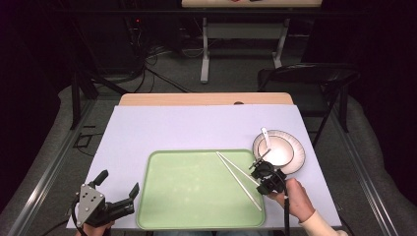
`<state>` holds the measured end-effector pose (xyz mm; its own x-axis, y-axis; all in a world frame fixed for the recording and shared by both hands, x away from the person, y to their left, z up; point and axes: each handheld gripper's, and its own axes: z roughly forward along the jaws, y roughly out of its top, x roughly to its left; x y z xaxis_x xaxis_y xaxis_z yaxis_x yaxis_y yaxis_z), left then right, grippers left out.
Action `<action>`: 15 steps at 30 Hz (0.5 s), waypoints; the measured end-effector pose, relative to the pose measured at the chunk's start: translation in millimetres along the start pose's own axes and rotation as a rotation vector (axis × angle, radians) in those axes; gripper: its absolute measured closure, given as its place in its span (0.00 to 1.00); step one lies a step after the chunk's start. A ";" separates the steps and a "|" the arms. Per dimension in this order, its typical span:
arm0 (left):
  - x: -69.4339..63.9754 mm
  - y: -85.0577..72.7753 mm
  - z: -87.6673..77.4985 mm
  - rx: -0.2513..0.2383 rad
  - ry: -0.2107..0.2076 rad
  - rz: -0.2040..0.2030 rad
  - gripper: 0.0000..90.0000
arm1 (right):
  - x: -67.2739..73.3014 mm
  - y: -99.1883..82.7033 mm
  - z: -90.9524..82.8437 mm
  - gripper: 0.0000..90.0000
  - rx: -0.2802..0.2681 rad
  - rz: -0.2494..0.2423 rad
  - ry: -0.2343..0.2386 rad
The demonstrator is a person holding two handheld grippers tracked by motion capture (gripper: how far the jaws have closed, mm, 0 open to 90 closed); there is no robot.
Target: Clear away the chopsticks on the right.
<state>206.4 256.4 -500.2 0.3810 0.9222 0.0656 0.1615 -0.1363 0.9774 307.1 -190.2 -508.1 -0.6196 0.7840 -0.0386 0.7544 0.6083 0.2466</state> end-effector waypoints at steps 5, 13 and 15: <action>-0.2 0.0 0.0 0.000 -0.001 0.002 0.00 | 5.1 2.8 3.9 0.91 0.001 0.012 -0.003; -0.5 0.0 -0.1 -0.002 -0.002 0.003 0.00 | 13.5 6.6 9.1 0.92 0.010 -0.013 0.001; -0.5 -0.1 -0.2 -0.002 -0.002 0.004 0.00 | 14.8 7.9 10.0 0.92 0.001 -0.022 0.000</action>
<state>206.1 256.0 -500.2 0.3834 0.9210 0.0687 0.1581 -0.1387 0.9776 306.0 -172.6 -516.3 -0.6359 0.7705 -0.0440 0.7410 0.6254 0.2445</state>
